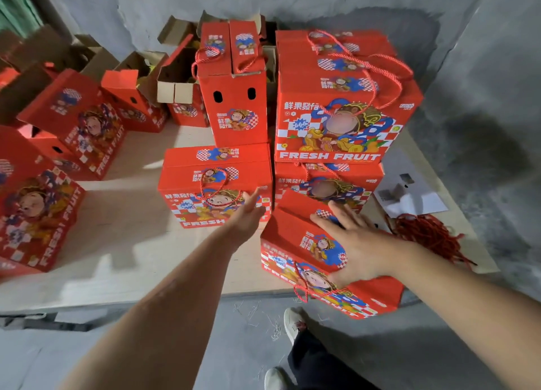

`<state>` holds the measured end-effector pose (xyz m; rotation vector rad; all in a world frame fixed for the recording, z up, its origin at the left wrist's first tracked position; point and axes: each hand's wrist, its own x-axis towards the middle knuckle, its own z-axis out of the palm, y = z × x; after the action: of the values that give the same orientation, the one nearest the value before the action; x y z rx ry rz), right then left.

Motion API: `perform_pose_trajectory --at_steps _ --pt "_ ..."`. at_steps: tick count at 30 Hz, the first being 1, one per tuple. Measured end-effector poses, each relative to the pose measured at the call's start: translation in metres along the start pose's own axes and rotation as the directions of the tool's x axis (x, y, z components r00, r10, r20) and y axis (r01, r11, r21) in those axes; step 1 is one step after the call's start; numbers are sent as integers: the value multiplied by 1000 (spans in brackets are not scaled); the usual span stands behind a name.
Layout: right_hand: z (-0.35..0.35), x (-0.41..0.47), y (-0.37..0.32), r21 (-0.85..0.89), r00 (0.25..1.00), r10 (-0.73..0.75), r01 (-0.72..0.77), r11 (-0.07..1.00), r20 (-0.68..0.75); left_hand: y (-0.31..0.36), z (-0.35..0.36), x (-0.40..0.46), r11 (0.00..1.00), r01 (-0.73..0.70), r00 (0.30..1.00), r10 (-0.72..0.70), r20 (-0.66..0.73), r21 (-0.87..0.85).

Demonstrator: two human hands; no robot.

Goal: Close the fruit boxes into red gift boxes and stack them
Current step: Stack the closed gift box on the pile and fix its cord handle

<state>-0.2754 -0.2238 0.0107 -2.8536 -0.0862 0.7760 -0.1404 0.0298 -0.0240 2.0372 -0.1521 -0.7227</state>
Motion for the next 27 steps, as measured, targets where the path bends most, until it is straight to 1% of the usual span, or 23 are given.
perform_pose_trajectory --at_steps 2,3,5,6,7,8,10,12,13,14,15,16,17,18,19,20,21,23,25,26,27 --pt "-3 1 6 -24 999 -36 36 999 3 3 5 -11 988 -25 998 15 -67 -152" --pt "-4 4 6 -36 999 -48 49 998 8 5 6 -18 979 -67 994 49 -97 -192" --pt "-8 12 3 -69 997 -73 75 995 26 10 11 -33 961 -185 982 173 -76 -205" --pt "-12 17 2 -86 995 -94 96 992 29 9 14 -39 962 -232 973 227 -50 -143" --pt "-15 22 0 -87 992 -124 126 988 22 6 16 -43 962 -273 961 272 -46 -16" --pt "-18 27 -2 -75 987 -162 162 984 6 3 16 -48 943 -296 949 308 -67 152" --pt "-22 36 -10 -55 972 -234 231 971 -38 -4 14 -56 861 -264 924 355 -142 435" --pt "-20 41 -20 -73 955 -277 270 960 -103 -11 12 -65 760 -227 908 391 -150 609" --pt "-18 42 -24 -66 952 -271 264 962 -143 -14 13 -68 716 -225 900 412 -141 661" --pt "-16 41 -29 -21 950 -246 246 969 -190 -16 13 -70 690 -230 887 439 -144 686" --pt "-14 40 -30 83 949 -200 226 971 -242 -18 15 -71 680 -242 871 466 -153 692" --pt "-14 38 -28 242 946 -136 212 947 -295 -17 16 -73 671 -259 858 490 -153 695" --pt "-16 37 -22 406 942 -60 199 892 -330 -15 16 -74 656 -276 848 510 -143 703" --pt "-20 35 -14 511 941 7 177 841 -338 -14 17 -76 638 -288 838 529 -135 714" --pt "-27 34 -4 543 949 45 140 828 -312 -12 16 -78 624 -296 827 546 -132 724" --pt "-35 32 7 530 967 55 89 843 -250 -10 16 -81 614 -297 817 560 -137 731" --pt "-43 30 17 501 986 54 33 865 -159 -8 15 -85 602 -297 802 578 -147 741" --pt "-56 30 28 454 999 53 -47 890 -2 -8 16 -93 559 -302 741 647 -178 772" --pt "-67 32 27 446 995 58 -86 891 78 -11 21 -100 544 -331 675 708 -210 771" --pt "-70 33 25 439 993 64 -100 893 95 -12 23 -102 558 -353 661 717 -222 751" --pt "-73 34 23 424 992 69 -106 900 102 -13 24 -104 574 -369 661 715 -227 731"
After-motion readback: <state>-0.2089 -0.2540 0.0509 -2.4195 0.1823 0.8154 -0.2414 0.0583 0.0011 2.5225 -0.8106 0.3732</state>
